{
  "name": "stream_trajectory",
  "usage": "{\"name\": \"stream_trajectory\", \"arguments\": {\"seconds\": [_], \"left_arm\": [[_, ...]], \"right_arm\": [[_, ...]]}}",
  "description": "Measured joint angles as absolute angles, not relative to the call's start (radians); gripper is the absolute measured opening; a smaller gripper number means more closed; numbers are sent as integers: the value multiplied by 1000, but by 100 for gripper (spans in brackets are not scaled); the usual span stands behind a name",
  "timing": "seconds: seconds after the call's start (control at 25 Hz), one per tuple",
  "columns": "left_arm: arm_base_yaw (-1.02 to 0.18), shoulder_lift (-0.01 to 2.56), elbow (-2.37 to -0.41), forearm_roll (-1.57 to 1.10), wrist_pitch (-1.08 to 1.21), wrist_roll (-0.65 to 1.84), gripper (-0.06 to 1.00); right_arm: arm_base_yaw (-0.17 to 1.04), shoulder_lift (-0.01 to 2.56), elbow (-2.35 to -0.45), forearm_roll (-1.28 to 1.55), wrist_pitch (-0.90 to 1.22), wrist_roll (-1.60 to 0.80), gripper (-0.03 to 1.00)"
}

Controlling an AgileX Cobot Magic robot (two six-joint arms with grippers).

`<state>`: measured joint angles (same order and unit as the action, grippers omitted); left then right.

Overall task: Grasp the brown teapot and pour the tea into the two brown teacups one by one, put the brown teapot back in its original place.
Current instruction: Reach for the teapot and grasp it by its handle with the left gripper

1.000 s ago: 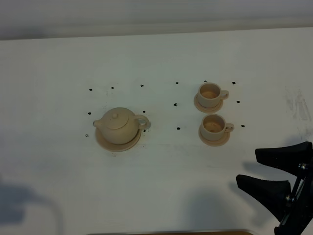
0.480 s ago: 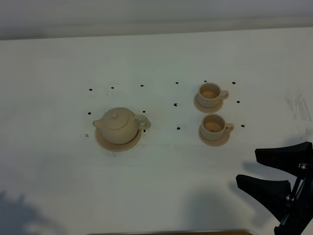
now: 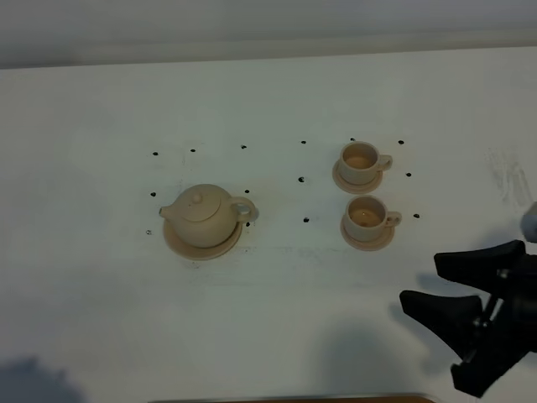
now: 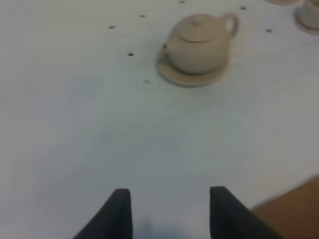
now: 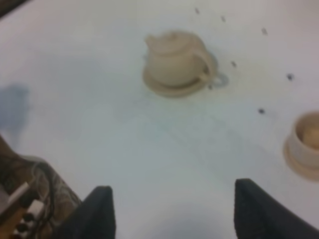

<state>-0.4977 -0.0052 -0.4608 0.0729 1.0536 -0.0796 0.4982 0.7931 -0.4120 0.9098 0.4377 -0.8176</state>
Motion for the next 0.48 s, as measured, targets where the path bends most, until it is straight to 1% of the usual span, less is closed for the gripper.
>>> {"name": "stream_trajectory", "arguments": {"seconds": [0.12,0.2,0.32,0.48], "left_arm": [[-494,-5,-461,72,1054,-70,35],[-464,-5,-461,71,1054,-67,35],[-361,-5,-461,71,1054,-66,35],[-181,-6,-461,71,1054,-66,35]], "right_arm": [[498,840,-412,870,402,-773,53],[498,863,-414,834,394,-744,53],[498,896,-423,780,384,-699,52],[498,933,-435,739,368,-663,52]]}}
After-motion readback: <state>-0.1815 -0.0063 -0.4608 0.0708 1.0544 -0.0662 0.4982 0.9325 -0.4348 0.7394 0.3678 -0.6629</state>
